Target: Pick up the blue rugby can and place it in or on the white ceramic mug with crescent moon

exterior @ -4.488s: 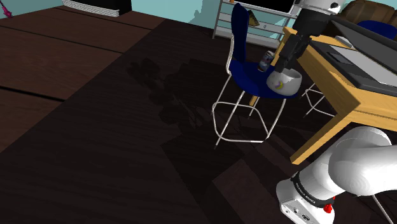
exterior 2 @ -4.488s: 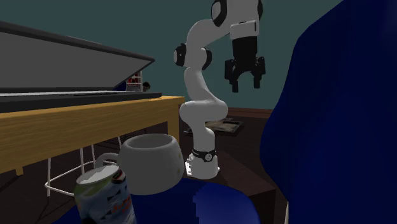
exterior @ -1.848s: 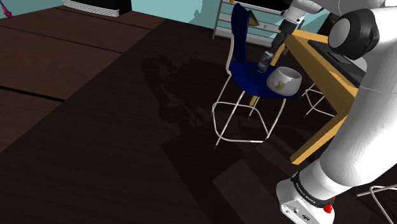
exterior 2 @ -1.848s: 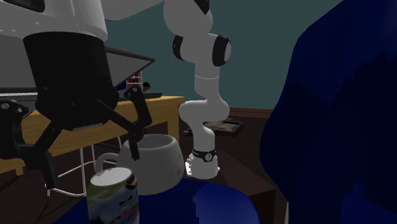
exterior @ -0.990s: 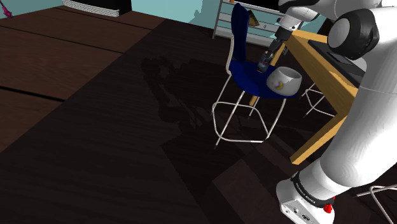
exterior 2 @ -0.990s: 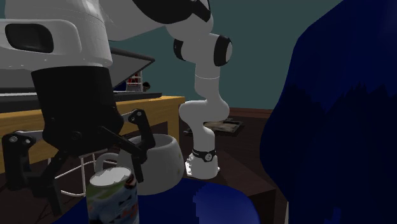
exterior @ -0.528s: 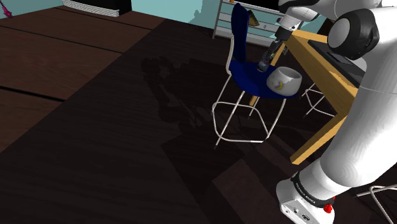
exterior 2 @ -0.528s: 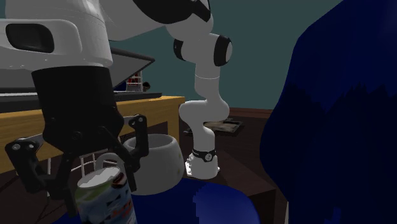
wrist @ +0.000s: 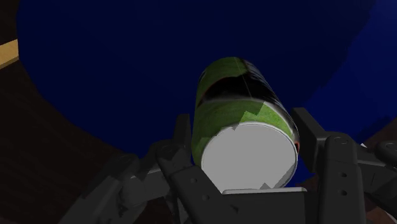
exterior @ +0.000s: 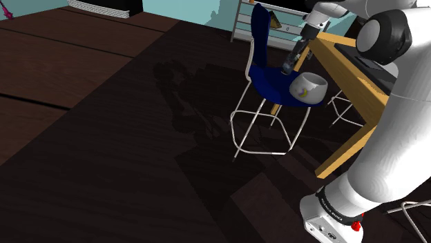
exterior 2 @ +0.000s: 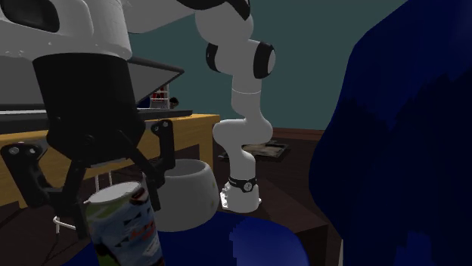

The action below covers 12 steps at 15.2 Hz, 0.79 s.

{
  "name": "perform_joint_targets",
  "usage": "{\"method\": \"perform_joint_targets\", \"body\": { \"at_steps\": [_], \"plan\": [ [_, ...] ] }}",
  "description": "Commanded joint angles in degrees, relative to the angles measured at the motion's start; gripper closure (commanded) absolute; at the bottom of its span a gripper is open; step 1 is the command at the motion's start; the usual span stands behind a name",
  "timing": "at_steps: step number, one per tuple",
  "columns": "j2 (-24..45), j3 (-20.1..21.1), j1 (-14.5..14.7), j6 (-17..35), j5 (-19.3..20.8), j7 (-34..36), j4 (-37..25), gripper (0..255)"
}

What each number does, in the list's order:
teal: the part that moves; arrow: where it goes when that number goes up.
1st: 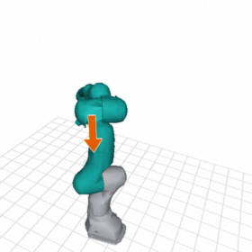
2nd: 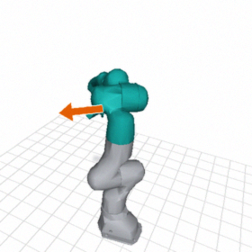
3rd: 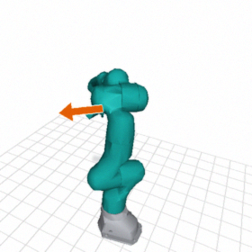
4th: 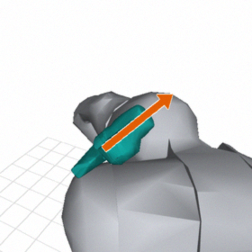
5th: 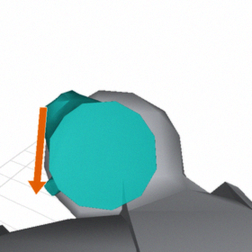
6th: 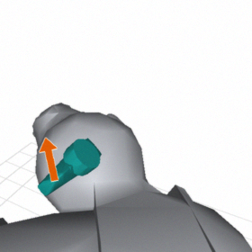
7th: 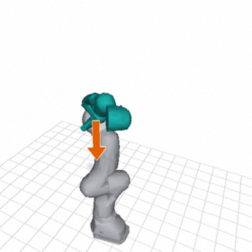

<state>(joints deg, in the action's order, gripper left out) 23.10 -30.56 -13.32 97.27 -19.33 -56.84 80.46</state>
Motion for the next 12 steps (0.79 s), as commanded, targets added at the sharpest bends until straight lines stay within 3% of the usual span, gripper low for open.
{"method": "perform_joint_targets", "body": {
  "at_steps": [1,12],
  "plan": [
    [-0.03,-0.05,-0.18,-1.47,0.06,0.28,-1.5,255],
    [1.59,-0.08,-2.3,-10.73,-0.55,1.59,-12.5,255]
  ]
}}
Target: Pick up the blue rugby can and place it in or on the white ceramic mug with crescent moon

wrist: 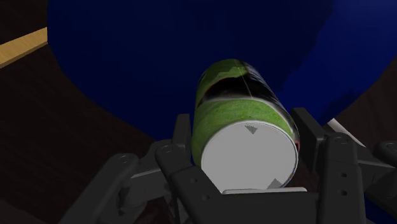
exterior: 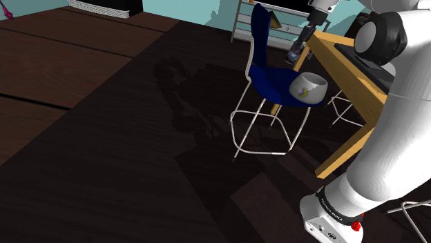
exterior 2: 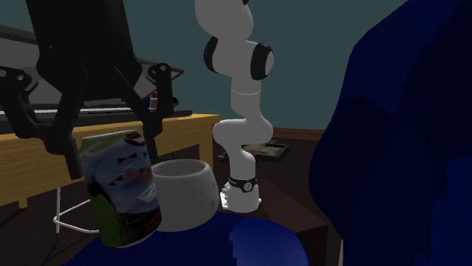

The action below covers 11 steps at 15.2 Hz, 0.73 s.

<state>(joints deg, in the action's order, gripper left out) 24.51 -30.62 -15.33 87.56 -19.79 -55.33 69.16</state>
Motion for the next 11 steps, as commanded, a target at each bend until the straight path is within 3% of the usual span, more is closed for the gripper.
{"method": "perform_joint_targets", "body": {
  "at_steps": [1,11],
  "plan": [
    [0.46,0.0,-0.58,-1.96,-0.23,0.2,-2.42,255],
    [5.68,0.73,-5.31,-13.06,-2.96,1.81,-18.96,255]
  ]
}}
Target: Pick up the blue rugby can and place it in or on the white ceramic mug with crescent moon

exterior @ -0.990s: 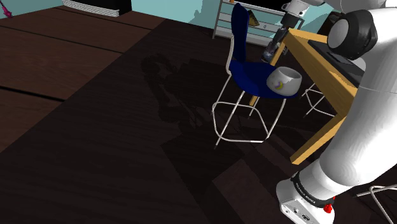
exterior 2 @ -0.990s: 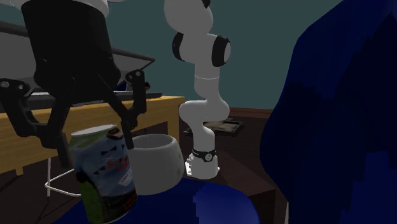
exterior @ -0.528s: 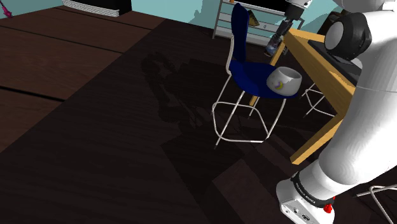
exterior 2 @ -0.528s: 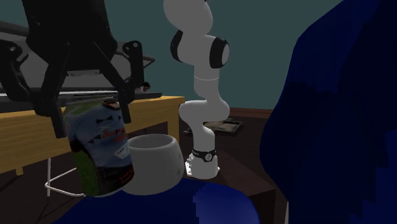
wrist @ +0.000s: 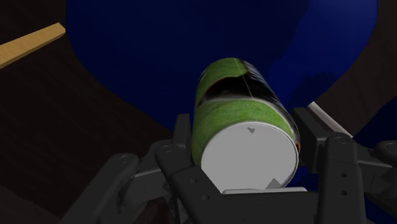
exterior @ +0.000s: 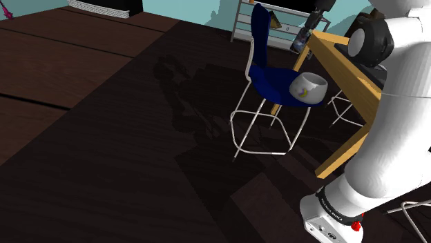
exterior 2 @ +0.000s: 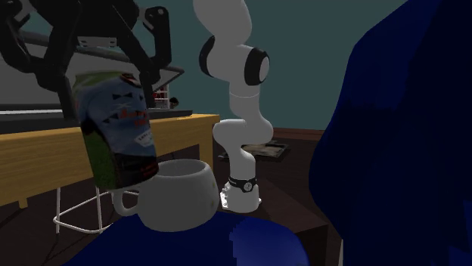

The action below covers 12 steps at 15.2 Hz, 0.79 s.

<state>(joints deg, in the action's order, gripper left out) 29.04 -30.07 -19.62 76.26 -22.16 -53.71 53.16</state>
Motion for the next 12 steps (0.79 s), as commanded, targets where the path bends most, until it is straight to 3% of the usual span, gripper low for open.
{"method": "perform_joint_targets", "body": {
  "at_steps": [1,5,7,12],
  "plan": [
    [2.09,0.36,-1.83,-3.21,-1.1,0.46,-5.41,255],
    [6.88,1.64,-5.96,-9.31,-3.46,2.01,-16.85,255],
    [-3.31,-1.36,0.56,-3.35,0.77,-0.41,0.01,255],
    [-19.24,-3.34,7.59,2.42,9.01,-0.93,20.29,255]
  ]
}}
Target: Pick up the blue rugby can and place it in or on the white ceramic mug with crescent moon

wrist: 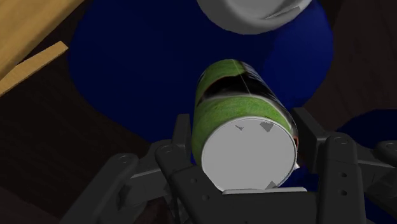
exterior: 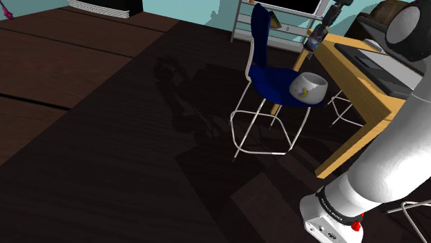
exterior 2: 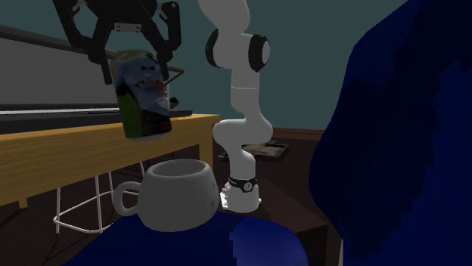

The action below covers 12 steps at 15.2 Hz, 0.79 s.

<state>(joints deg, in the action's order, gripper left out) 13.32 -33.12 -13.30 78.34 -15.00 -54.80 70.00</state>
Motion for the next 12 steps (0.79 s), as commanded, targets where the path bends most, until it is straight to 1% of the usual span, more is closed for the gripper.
{"method": "perform_joint_targets", "body": {
  "at_steps": [1,4,7,12],
  "plan": [
    [-6.32,-0.29,2.04,0.95,3.41,0.41,6.38,255],
    [-14.31,0.18,3.52,1.98,7.8,1.44,13.97,255],
    [-21.26,1.1,3.88,2.04,11.44,2.53,19.78,255],
    [-22.99,1.67,3.72,6.23,12.27,2.76,25.44,255]
  ]
}}
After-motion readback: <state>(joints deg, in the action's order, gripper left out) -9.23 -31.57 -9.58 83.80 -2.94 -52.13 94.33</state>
